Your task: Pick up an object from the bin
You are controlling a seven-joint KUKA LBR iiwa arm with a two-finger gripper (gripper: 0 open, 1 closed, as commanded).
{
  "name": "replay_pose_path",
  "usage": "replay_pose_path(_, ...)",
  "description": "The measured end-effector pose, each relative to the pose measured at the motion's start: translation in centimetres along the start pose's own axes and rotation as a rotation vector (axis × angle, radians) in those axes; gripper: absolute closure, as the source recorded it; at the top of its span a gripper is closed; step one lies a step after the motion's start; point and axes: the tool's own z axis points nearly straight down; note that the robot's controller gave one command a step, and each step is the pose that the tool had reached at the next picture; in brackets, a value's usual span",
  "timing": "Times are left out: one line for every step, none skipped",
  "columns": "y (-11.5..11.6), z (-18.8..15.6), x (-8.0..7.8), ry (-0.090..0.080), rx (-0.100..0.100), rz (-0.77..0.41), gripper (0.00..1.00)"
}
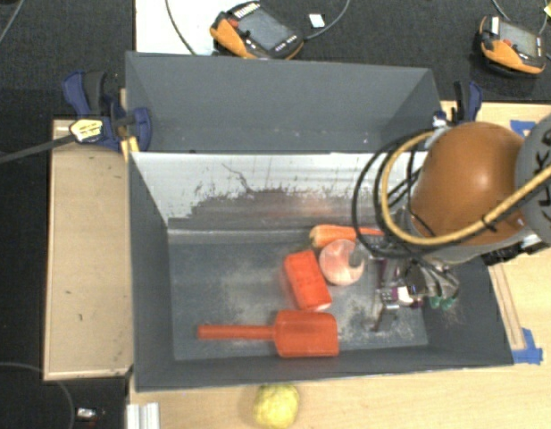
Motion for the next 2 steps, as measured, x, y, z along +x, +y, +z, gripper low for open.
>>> replay_pose_path(0.0,-0.4,-0.2,-0.008,0.000,0.000,0.00)
replay_pose_path(4.9,8.7,-0.9,-0.010,0.001,-0.301,0.00)
